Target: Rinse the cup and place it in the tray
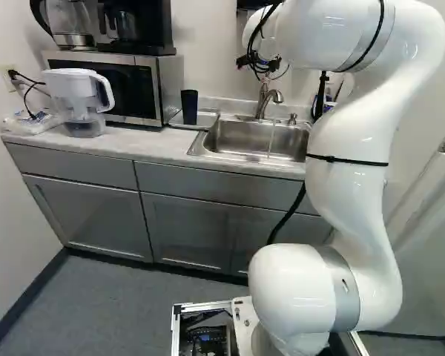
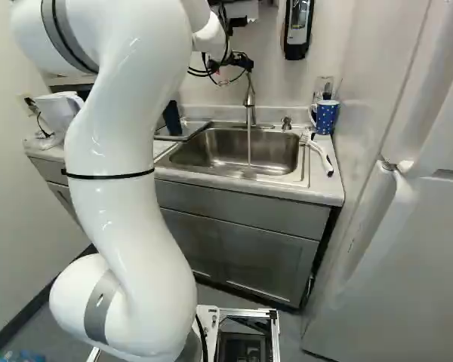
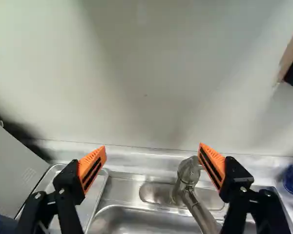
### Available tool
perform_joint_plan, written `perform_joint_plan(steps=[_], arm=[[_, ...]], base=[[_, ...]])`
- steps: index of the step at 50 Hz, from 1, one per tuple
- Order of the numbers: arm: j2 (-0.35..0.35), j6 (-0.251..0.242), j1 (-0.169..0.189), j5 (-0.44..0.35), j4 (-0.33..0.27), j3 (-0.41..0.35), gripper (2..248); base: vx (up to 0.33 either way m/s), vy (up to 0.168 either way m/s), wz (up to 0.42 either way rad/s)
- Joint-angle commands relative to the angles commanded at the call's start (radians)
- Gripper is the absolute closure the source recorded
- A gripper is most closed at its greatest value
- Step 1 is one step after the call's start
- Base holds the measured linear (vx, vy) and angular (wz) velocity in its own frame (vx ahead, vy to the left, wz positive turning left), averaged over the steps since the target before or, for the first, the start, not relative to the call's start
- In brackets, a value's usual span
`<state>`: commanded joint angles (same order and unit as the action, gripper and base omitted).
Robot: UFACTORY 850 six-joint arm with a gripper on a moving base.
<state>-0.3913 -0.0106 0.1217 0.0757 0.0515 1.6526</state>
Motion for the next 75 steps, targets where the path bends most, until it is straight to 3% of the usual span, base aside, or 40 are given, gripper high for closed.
perform_joint_plan(steps=[33,75], arm=[[0.015,0.0,0.001,0.006,0.0,-0.018,3],[0.026,0.0,0.001,0.075,0.0,-0.031,3]], base=[[0.0,0.0,0.0],[0.0,0.0,0.0]])
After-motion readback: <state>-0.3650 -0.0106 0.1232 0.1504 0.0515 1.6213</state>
